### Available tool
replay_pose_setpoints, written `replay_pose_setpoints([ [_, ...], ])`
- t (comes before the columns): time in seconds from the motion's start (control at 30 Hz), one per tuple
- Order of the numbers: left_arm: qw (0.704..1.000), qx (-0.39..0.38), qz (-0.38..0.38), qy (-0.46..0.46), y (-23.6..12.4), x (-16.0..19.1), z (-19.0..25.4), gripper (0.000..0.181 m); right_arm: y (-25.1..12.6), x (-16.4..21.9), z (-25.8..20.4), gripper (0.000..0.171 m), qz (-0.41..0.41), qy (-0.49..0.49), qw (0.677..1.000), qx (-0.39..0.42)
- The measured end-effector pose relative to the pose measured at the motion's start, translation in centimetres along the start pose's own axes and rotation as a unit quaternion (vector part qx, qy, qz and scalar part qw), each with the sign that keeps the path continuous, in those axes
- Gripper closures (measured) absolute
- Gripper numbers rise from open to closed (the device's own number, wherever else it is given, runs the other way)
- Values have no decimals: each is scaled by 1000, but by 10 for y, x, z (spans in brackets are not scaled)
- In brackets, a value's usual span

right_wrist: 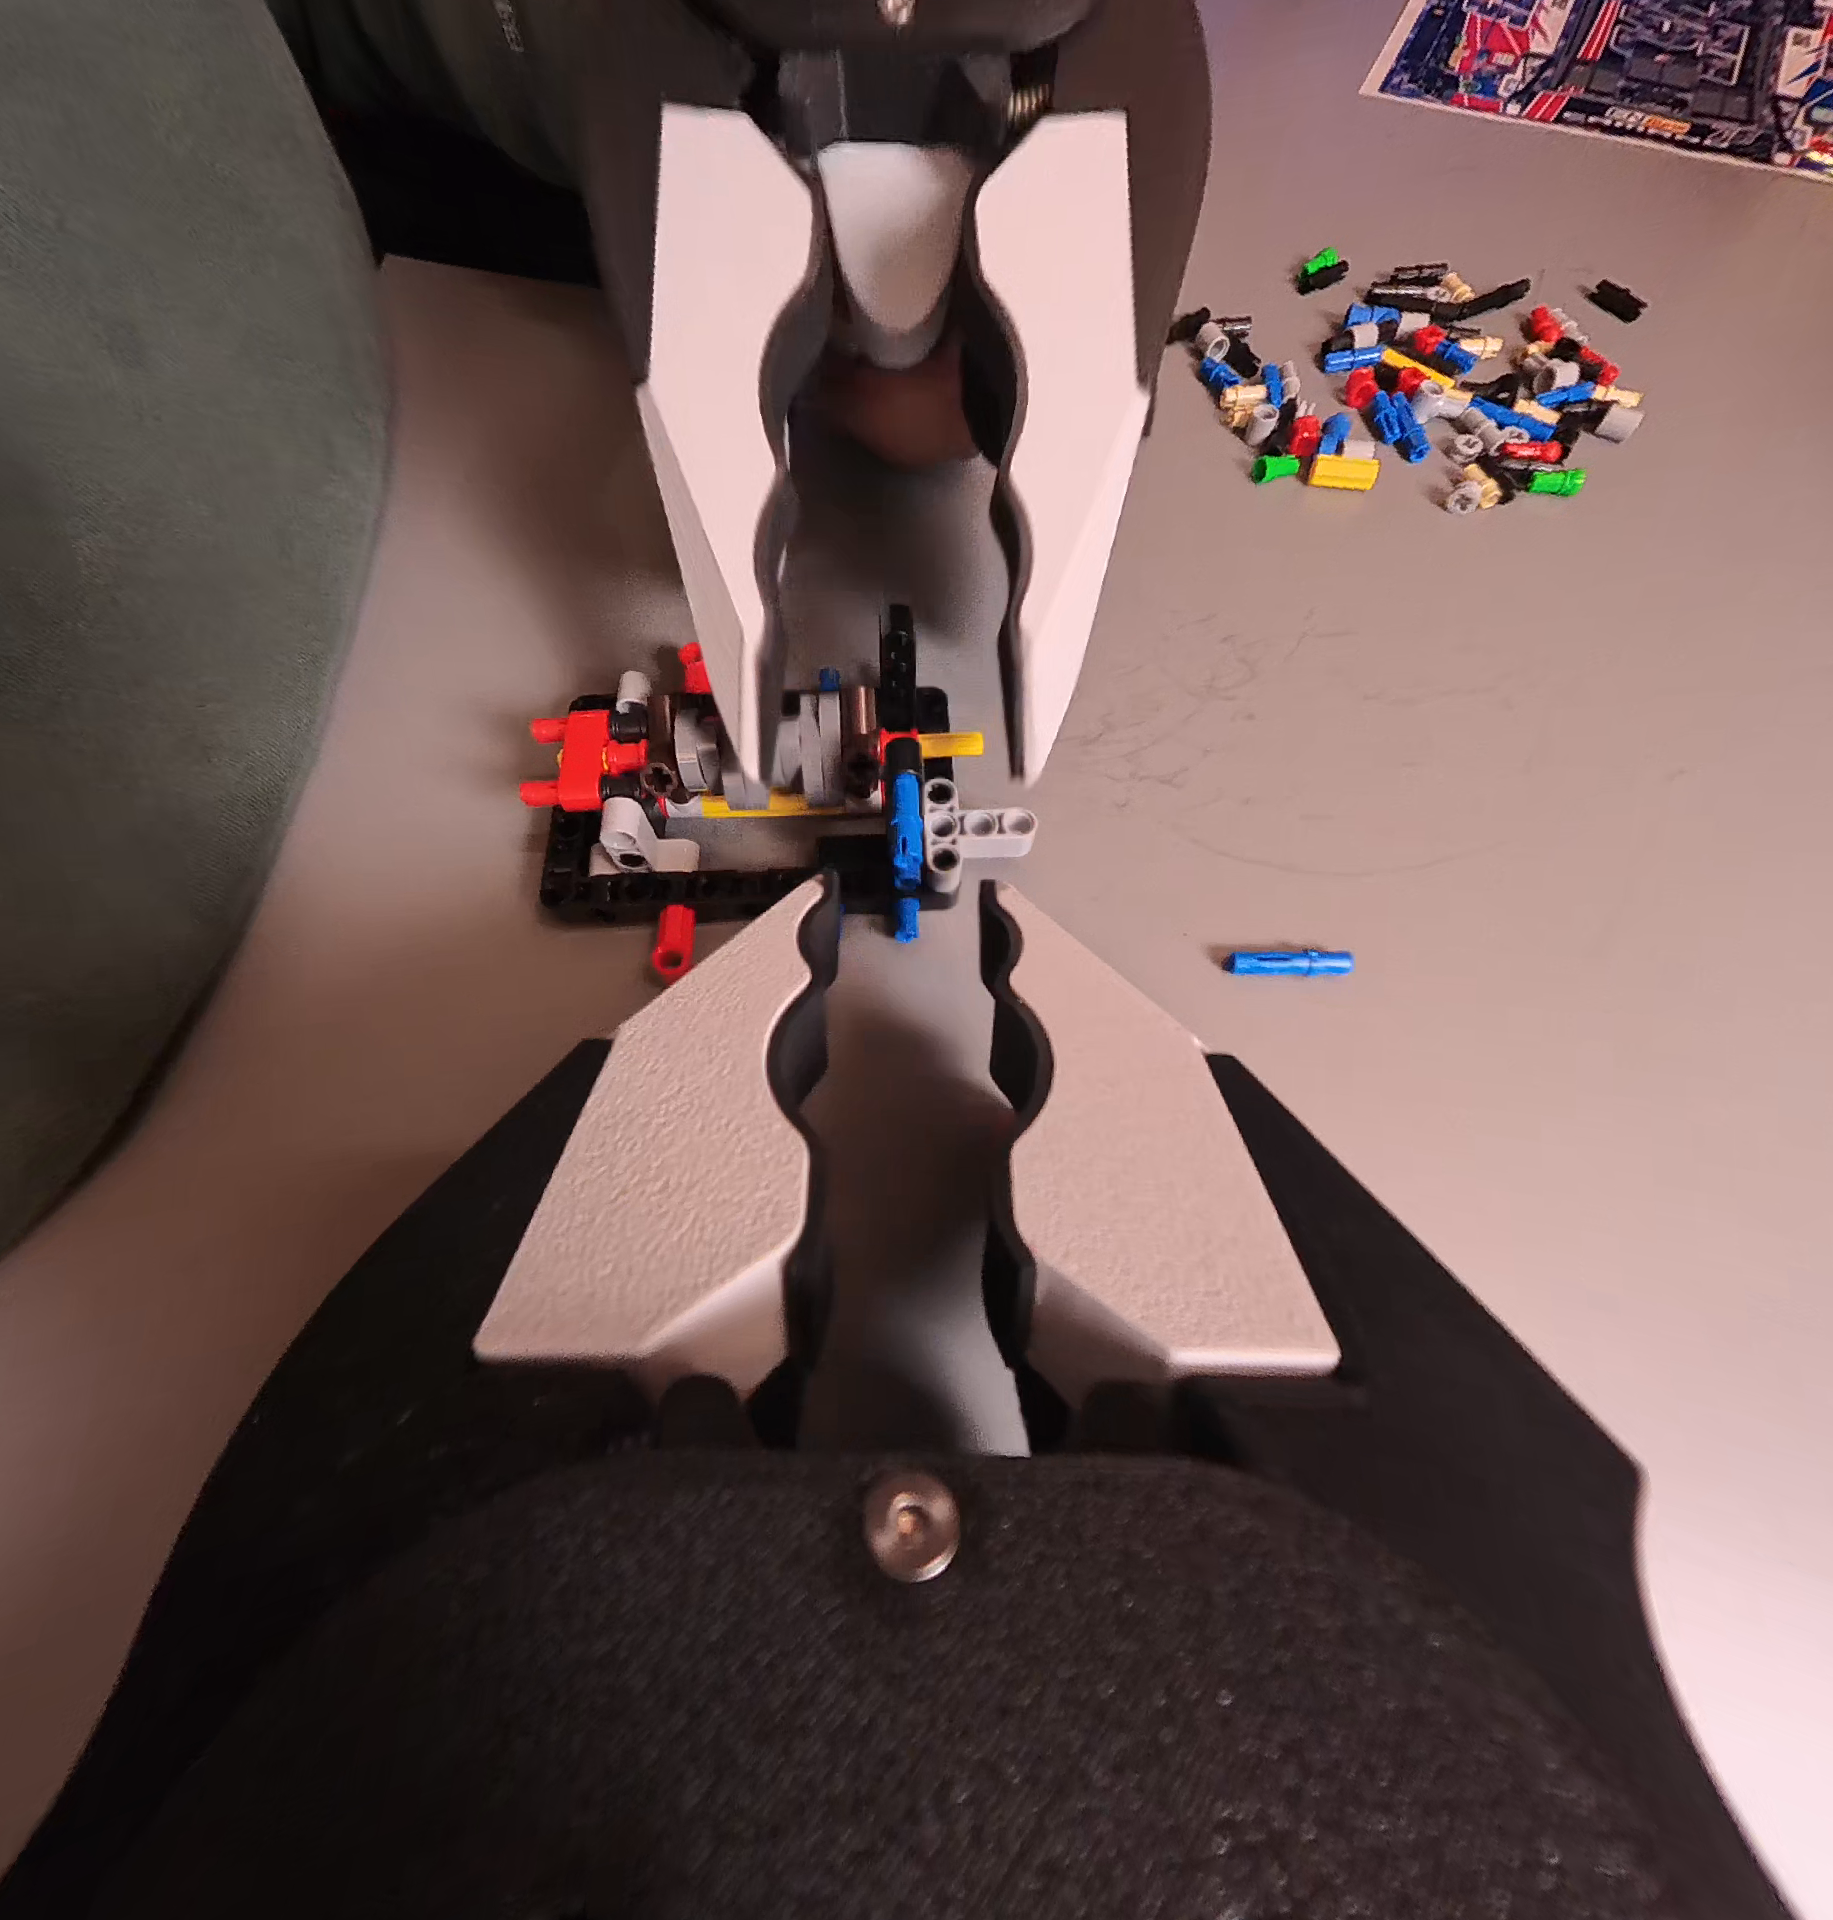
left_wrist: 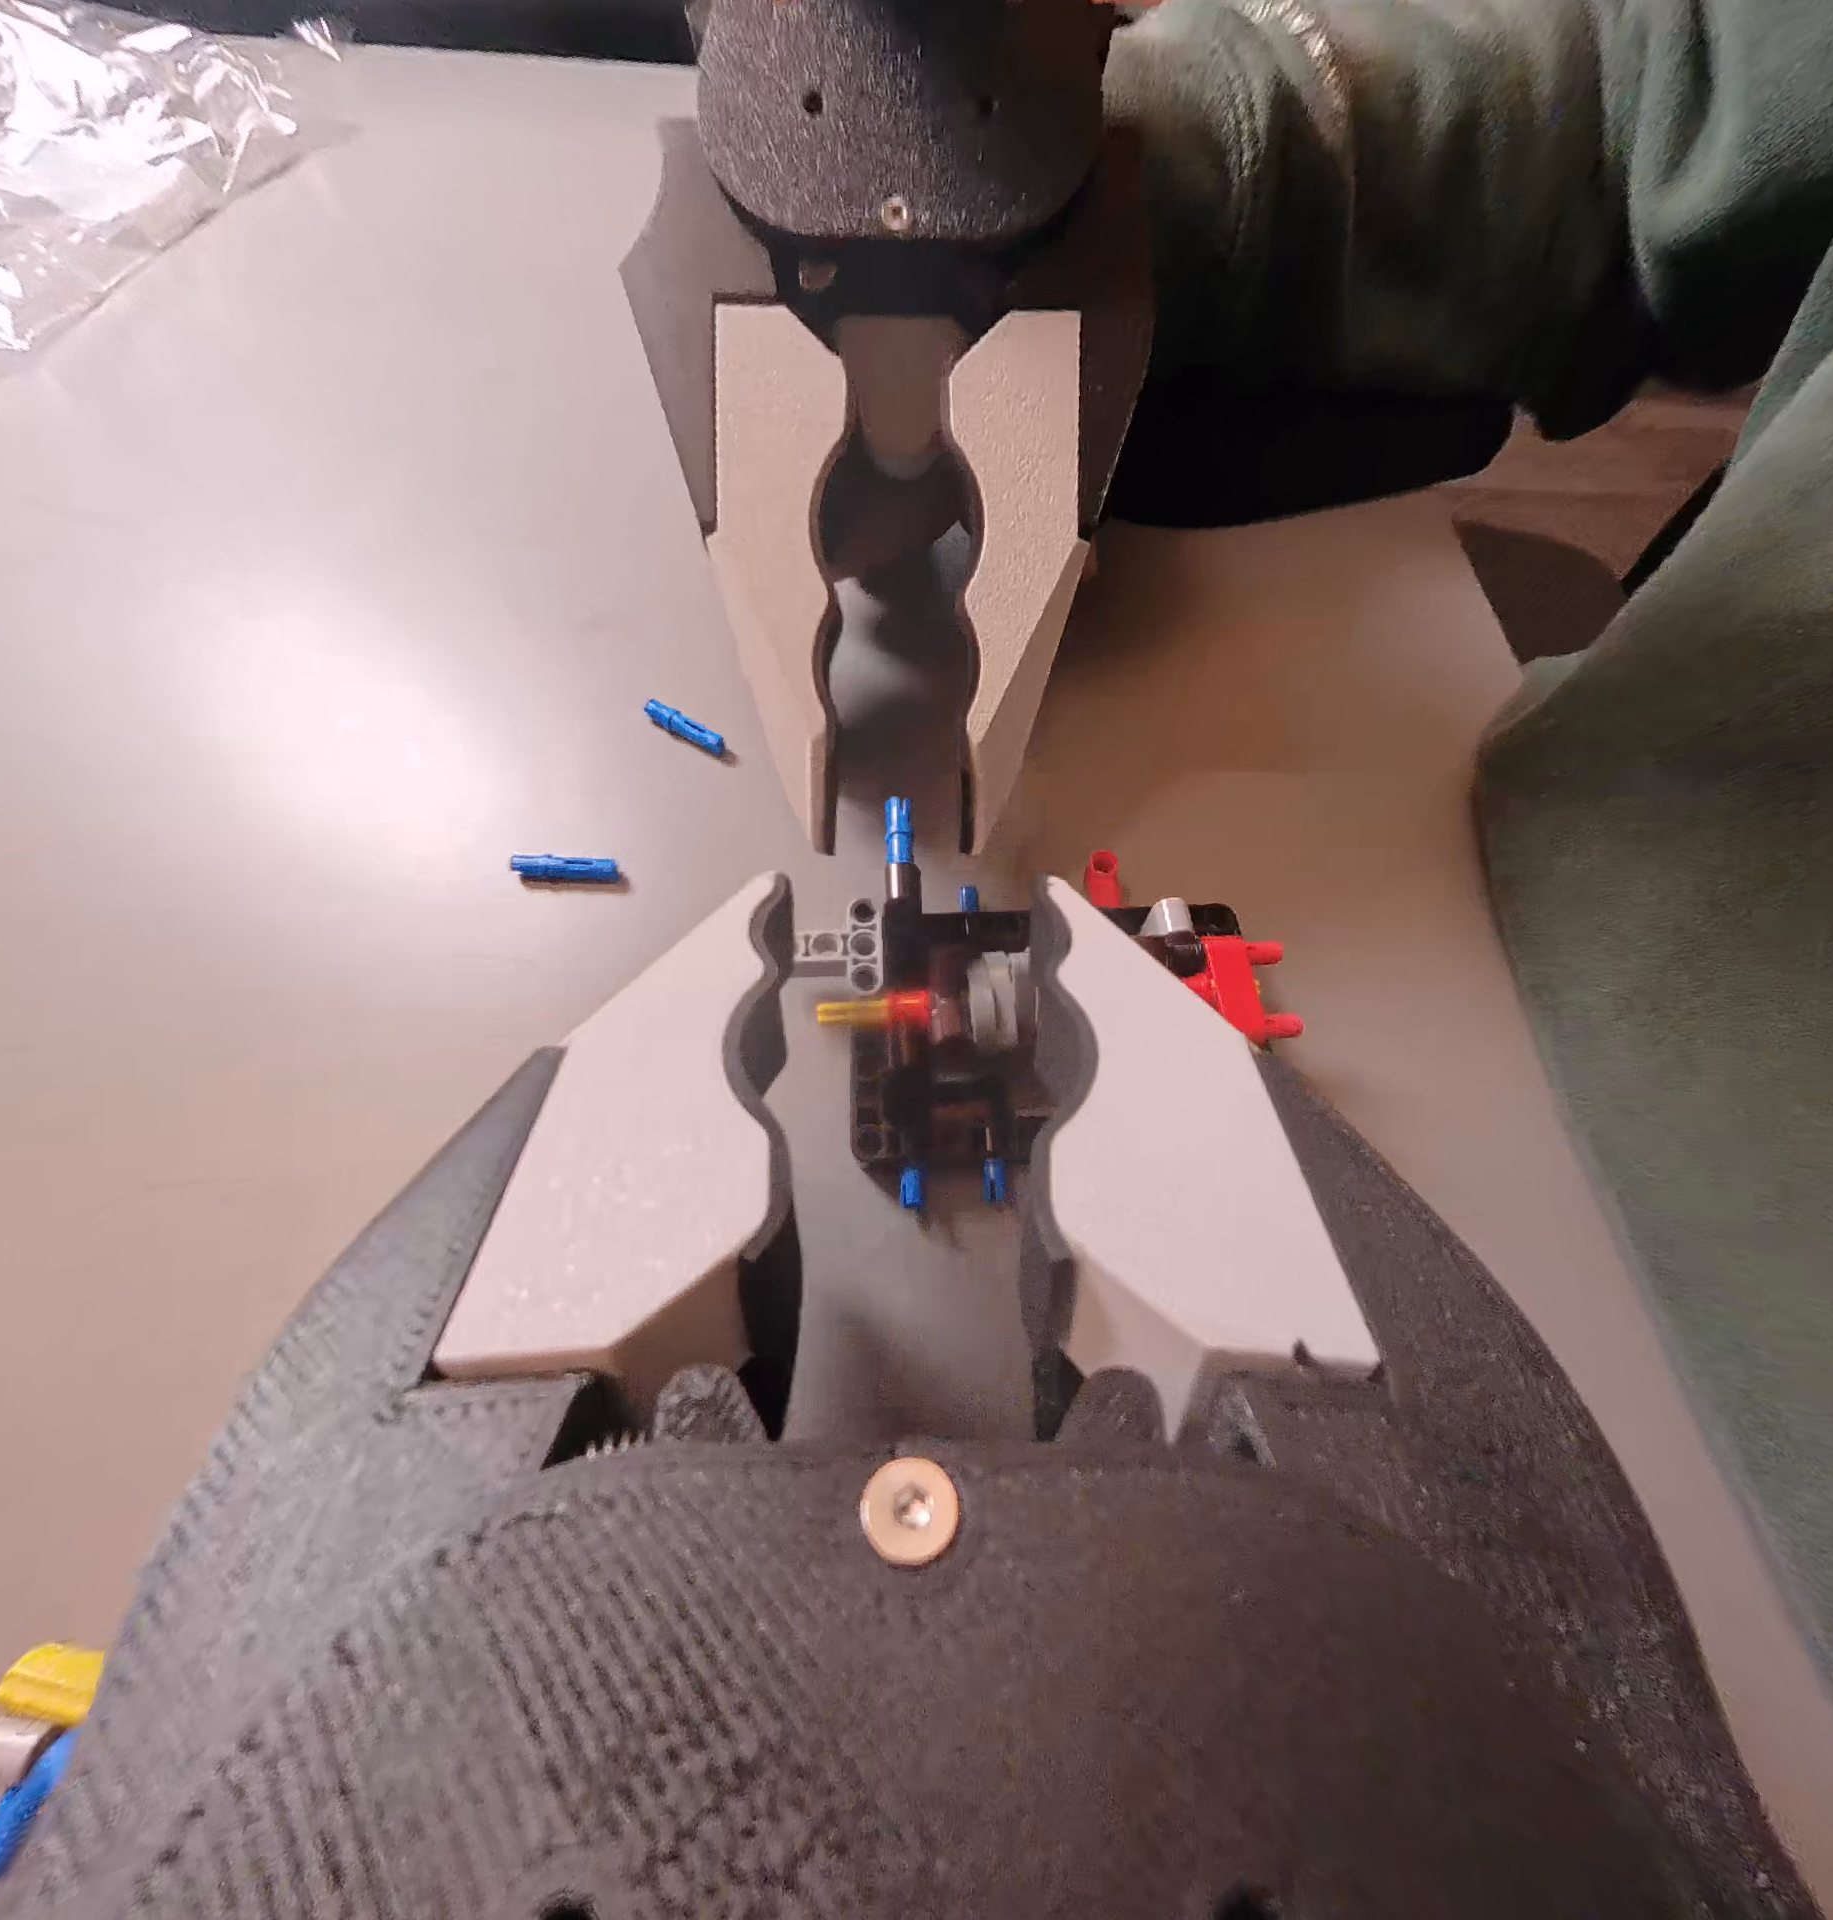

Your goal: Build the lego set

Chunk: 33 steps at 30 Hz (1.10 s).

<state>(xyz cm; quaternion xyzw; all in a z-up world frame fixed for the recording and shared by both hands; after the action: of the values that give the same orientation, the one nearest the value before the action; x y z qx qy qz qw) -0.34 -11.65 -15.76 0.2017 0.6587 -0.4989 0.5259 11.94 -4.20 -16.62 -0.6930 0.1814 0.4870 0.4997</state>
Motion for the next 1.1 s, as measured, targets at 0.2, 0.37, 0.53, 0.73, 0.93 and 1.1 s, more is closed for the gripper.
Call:
replay_pose_setpoints([
  [0.2,1000,18,-3,-14,-29,6,-12,142,-13,-2,1,141,10,-1,1000,7],
  [0.37,997,69,-23,-41,-28,15,-12,150,-13,0,1,146,5,-3,1000,11],
  [0.53,997,59,-49,-23,-17,17,-6,160,-9,0,-1,153,-1,-8,1000,12],
  [0.73,997,19,-62,-39,-14,19,-14,174,-28,-8,9,154,16,-3,998,53],
  [0.93,996,9,-53,-70,-17,20,-28,175,-62,16,34,152,-30,38,991,126],
  [1.1,995,10,-52,-86,-18,20,-32,175,-55,28,39,151,-61,45,989,126],
])
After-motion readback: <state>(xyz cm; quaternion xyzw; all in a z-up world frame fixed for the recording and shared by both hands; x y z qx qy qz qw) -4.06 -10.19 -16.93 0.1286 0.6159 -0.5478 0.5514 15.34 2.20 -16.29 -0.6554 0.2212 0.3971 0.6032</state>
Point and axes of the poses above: each gripper's, where its closed fingertips meet, y out along the fingers, x out of its underside, z = x × y across the jaws, the point moved 8 cm from there along -y, back along the fingers, and after that the axes turned 2 degrees about z, right-handed, at the moved point
